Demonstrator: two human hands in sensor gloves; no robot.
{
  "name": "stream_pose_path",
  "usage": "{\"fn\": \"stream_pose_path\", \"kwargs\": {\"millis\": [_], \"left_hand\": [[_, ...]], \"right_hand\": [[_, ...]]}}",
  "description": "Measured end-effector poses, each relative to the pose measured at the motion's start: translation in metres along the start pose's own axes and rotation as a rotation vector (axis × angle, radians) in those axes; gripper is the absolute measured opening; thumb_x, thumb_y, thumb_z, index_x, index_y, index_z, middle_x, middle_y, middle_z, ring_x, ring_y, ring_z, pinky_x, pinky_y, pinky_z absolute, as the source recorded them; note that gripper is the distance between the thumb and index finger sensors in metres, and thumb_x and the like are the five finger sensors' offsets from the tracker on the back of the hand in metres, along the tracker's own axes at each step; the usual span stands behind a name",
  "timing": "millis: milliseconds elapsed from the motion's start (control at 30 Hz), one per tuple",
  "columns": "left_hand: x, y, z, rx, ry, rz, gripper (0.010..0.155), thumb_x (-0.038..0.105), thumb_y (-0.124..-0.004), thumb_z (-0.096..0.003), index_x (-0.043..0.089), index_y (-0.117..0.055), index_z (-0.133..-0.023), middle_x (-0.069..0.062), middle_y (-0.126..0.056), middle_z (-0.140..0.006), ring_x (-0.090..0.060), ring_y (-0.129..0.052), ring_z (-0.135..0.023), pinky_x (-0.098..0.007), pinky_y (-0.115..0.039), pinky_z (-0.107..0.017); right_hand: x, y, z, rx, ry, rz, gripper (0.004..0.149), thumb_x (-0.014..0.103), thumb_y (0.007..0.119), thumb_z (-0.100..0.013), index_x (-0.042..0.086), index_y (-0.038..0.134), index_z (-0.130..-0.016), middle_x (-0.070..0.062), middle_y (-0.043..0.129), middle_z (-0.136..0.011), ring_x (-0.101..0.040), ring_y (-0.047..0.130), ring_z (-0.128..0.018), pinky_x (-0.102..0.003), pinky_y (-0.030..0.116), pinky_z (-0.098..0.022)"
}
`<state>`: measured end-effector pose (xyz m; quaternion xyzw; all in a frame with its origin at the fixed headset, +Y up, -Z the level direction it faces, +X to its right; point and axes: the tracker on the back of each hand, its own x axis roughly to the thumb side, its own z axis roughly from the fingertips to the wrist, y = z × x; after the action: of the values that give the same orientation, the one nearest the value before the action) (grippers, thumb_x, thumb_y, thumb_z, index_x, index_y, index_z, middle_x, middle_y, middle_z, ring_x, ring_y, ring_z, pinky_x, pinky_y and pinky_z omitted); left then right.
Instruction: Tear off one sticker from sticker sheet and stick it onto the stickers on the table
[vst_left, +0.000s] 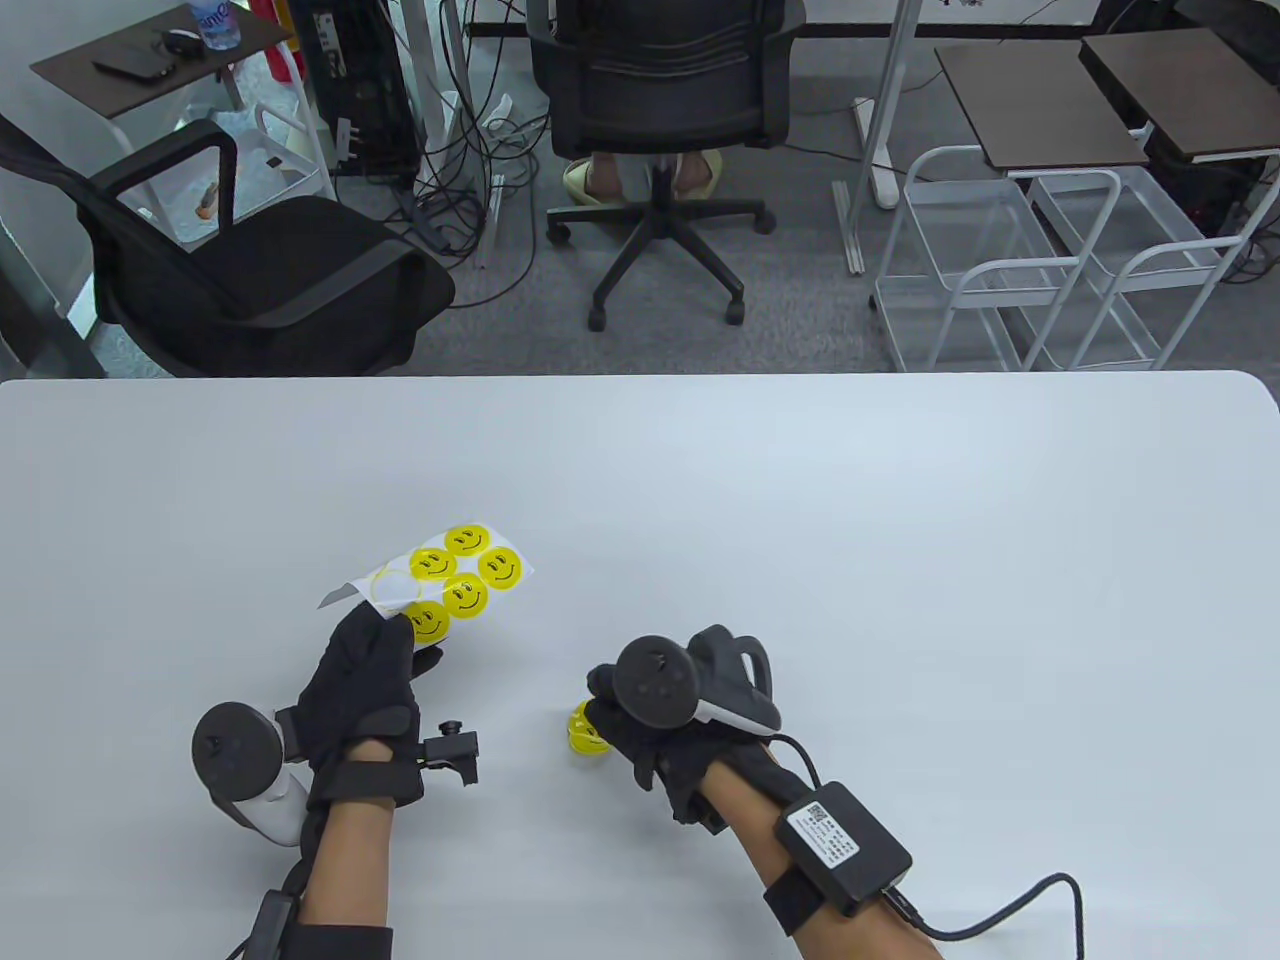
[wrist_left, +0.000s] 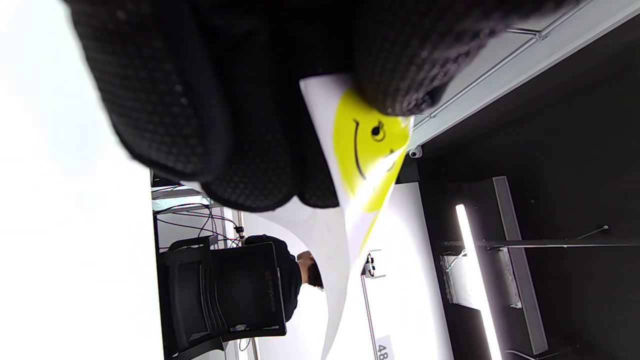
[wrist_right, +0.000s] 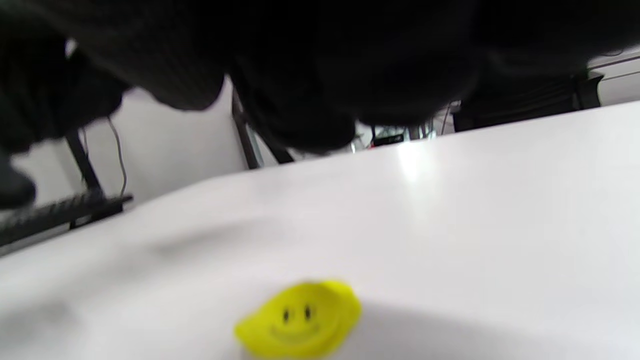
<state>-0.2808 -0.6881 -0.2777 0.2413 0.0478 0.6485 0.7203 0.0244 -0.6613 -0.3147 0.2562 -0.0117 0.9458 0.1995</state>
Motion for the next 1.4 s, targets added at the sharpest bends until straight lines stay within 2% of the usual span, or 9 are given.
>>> {"fn": "stream_pose_path", "kwargs": {"millis": [167,333,467,767,1100,1200,1333,1400], "left_hand": [[0.0,-0.002,0.0,-0.017,0.001,-0.017,0.041,0.032,-0.082,-0.0503,0.015,-0.085,-0.087,-0.006,-0.103,-0.076,-0.033,-0.107,-0.066,-0.043,-0.093,-0.046],[-0.001,-0.004,0.0,-0.032,-0.006,-0.039,0.041,0.032,-0.083,-0.0499,0.015,-0.086,-0.087,-0.006,-0.104,-0.076,-0.033,-0.107,-0.065,-0.043,-0.093,-0.046],[-0.002,-0.006,0.001,-0.04,-0.008,-0.067,0.041,0.032,-0.083,-0.0497,0.015,-0.086,-0.087,-0.006,-0.104,-0.076,-0.033,-0.107,-0.065,-0.043,-0.094,-0.045],[-0.005,-0.009,0.002,-0.02,-0.002,-0.173,0.041,0.032,-0.085,-0.0486,0.013,-0.088,-0.085,-0.006,-0.106,-0.071,-0.032,-0.108,-0.061,-0.043,-0.094,-0.043],[-0.008,-0.009,0.002,-0.015,0.023,-0.217,0.041,0.032,-0.086,-0.0479,0.012,-0.089,-0.083,-0.007,-0.107,-0.068,-0.033,-0.109,-0.058,-0.043,-0.094,-0.041],[-0.004,-0.006,-0.004,0.009,0.073,-0.194,0.041,0.031,-0.086,-0.0478,0.011,-0.089,-0.083,-0.008,-0.106,-0.069,-0.034,-0.108,-0.06,-0.044,-0.093,-0.042],[0.004,0.004,-0.015,0.042,0.073,-0.382,0.041,0.033,-0.088,-0.0472,0.011,-0.09,-0.082,-0.006,-0.107,-0.068,-0.033,-0.108,-0.06,-0.044,-0.094,-0.043],[0.003,0.016,-0.021,0.084,0.117,-0.453,0.041,0.034,-0.088,-0.0468,0.011,-0.09,-0.081,-0.007,-0.107,-0.067,-0.033,-0.108,-0.059,-0.044,-0.094,-0.042]], "right_hand": [[-0.011,-0.038,0.017,-0.154,-0.002,-0.012,0.057,0.048,0.078,-0.048,0.012,0.083,-0.093,-0.012,0.099,-0.076,-0.038,0.1,-0.058,-0.061,0.08,-0.045],[-0.026,-0.06,0.037,-0.26,0.021,-0.032,0.063,0.054,0.075,-0.047,0.014,0.08,-0.096,-0.016,0.091,-0.092,-0.045,0.093,-0.076,-0.069,0.072,-0.055],[-0.046,-0.072,0.057,-0.354,0.061,-0.054,0.067,0.056,0.074,-0.047,0.014,0.078,-0.098,-0.019,0.085,-0.1,-0.05,0.086,-0.084,-0.074,0.066,-0.06],[-0.085,-0.077,0.083,-0.414,0.153,-0.105,0.07,0.059,0.073,-0.045,0.015,0.076,-0.1,-0.02,0.079,-0.106,-0.054,0.078,-0.091,-0.078,0.059,-0.063],[-0.096,-0.078,0.097,-0.438,0.178,-0.101,0.071,0.059,0.073,-0.045,0.014,0.076,-0.1,-0.02,0.078,-0.106,-0.054,0.077,-0.092,-0.078,0.057,-0.063],[-0.099,-0.078,0.099,-0.432,0.189,-0.089,0.072,0.06,0.073,-0.045,0.014,0.075,-0.1,-0.02,0.078,-0.106,-0.054,0.076,-0.092,-0.079,0.056,-0.064],[-0.104,-0.077,0.1,-0.417,0.208,-0.082,0.072,0.06,0.072,-0.045,0.014,0.075,-0.101,-0.02,0.077,-0.107,-0.054,0.075,-0.093,-0.079,0.055,-0.064],[-0.108,-0.077,0.101,-0.415,0.215,-0.095,0.072,0.06,0.072,-0.045,0.015,0.075,-0.101,-0.02,0.076,-0.107,-0.055,0.075,-0.093,-0.079,0.054,-0.064]]}}
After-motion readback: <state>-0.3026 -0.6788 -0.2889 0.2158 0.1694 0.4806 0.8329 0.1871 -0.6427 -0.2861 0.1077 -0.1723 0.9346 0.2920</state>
